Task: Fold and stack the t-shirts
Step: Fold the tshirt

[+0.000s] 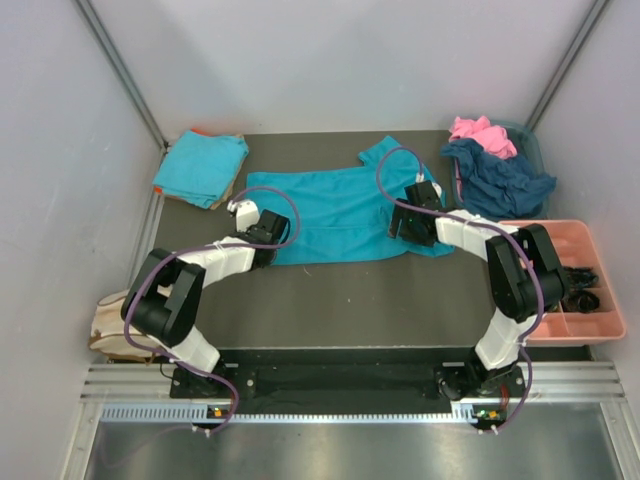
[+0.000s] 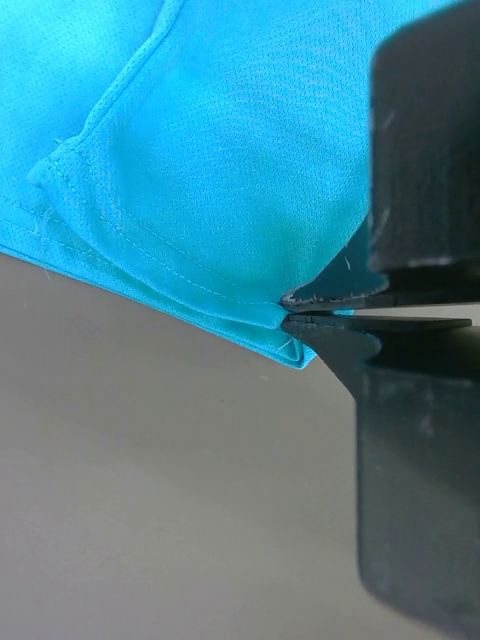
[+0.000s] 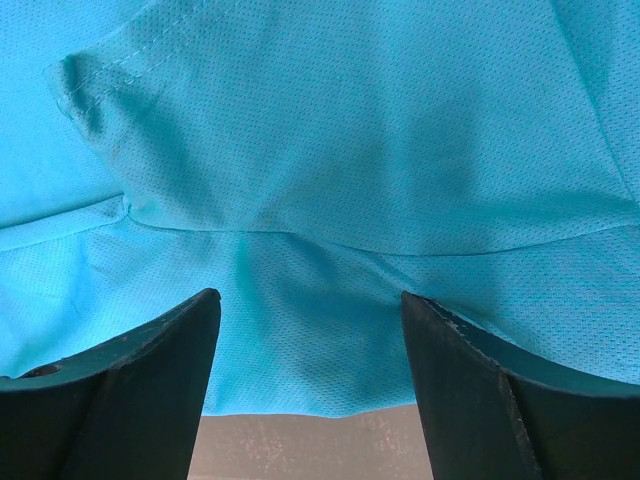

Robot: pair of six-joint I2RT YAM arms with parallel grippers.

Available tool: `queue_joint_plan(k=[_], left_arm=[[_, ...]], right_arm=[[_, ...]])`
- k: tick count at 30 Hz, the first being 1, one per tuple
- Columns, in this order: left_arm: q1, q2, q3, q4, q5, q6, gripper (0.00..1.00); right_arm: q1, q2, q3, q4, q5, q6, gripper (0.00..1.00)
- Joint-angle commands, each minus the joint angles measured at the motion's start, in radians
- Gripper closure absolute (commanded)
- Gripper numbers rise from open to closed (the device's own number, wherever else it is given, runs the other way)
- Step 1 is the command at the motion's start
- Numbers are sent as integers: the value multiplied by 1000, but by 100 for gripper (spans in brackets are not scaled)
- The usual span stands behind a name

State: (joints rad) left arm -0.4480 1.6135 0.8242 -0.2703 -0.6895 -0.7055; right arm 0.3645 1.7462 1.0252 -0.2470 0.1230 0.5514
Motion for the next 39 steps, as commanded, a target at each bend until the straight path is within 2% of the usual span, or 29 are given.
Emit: queue_joint_plan(k=[1,18,29,39], left_arm=[[-4,-1,18,-10,-28,-2,100],[-6,-136,-2,-228,-59,-68,100],[-8,-179,-34,-282,10,-115,100],[-24,-253,-114,-365,88,-232,100]], right_arm=[[10,73,-7,-11,-14,7,27],[10,87,-5,-6,-17,8,27],[8,85,-1,-11,-14,8,27],[10,79,6,-23,-3,8,27]])
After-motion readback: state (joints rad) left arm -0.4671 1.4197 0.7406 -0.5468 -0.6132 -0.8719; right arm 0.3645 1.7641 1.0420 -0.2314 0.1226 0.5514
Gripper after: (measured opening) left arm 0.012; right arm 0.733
